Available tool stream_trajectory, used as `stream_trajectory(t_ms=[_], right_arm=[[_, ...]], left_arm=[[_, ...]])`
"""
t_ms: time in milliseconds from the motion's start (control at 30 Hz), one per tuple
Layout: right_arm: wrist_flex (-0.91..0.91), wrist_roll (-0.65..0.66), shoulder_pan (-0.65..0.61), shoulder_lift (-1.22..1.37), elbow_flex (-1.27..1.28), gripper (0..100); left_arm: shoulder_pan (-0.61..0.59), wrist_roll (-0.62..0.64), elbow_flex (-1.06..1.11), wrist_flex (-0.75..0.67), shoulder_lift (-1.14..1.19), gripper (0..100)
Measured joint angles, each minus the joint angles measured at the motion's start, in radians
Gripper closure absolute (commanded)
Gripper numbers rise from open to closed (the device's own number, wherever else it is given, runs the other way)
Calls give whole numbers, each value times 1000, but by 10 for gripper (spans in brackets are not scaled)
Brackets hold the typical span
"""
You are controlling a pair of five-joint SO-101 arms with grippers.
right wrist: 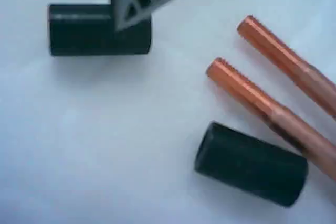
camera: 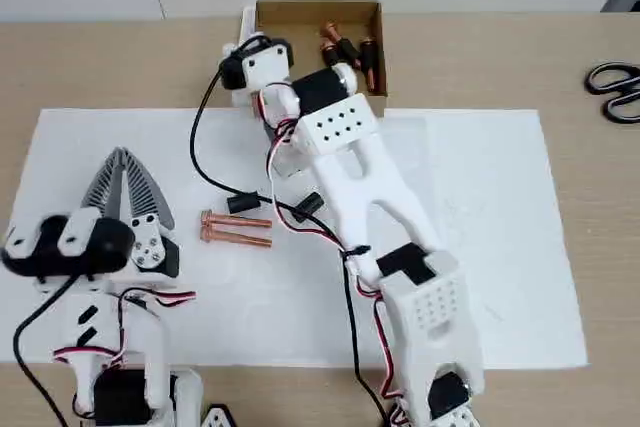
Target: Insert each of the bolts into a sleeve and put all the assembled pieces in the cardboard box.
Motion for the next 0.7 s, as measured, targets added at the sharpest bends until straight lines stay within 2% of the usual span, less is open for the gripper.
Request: stream_trajectory(t_ms=[133, 400, 700], right_arm=[[0, -29, 23, -51, 9, 786], [0, -298, -31, -58, 17, 786], [0, -350, -86, -58, 161, 785]], left_arm=[[-40, 0, 0, 28, 0, 994], [-153, 0, 0, 28, 0, 994], [-169, 0, 0, 28, 0, 994]])
